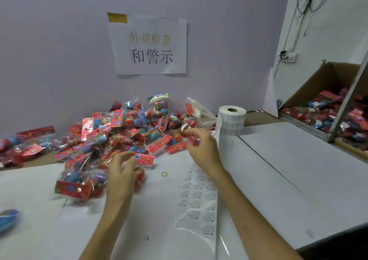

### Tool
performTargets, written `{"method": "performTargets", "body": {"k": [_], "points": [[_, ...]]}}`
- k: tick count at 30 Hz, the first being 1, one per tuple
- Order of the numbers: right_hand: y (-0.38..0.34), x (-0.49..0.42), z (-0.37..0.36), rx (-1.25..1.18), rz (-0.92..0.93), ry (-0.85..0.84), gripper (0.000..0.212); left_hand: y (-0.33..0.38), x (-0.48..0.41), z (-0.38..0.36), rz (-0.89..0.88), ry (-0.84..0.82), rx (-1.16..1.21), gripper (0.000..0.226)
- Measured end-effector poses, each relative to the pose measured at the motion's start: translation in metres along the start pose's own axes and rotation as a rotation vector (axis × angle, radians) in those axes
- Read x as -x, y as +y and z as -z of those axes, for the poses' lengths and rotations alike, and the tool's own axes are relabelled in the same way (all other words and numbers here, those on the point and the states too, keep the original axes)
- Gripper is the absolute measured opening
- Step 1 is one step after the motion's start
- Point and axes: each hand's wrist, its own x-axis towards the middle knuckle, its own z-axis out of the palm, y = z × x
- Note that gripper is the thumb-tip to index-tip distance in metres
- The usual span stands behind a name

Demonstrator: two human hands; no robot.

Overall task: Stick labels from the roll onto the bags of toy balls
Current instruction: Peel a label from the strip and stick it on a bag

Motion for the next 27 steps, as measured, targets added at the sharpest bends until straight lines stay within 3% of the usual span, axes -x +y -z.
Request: {"method": "performTargets", "body": {"k": [4,9,19,27], "points": [[-0.014,0.019,-0.030,0.029,0.080,-0.352,0.029,-0.006,0.000,0.000,0.019,0.004,-0.045,0.013],[-0.021,0.046,-0.060,0.237,0.209,-0.665,0.057,-0.007,-0.004,0.004,0.072,-0.012,-0.017,0.009],[-0.016,0.045,-0.060,0.097,0.217,-0.523,0.011,-0.003,-0.001,0.004,0.053,0.004,-0.031,0.017],[-0.019,0.043,-0.059,-0.065,0.147,-0.468,0.003,-0.002,0.000,0.005,0.050,0.050,-0.012,0.020]]}}
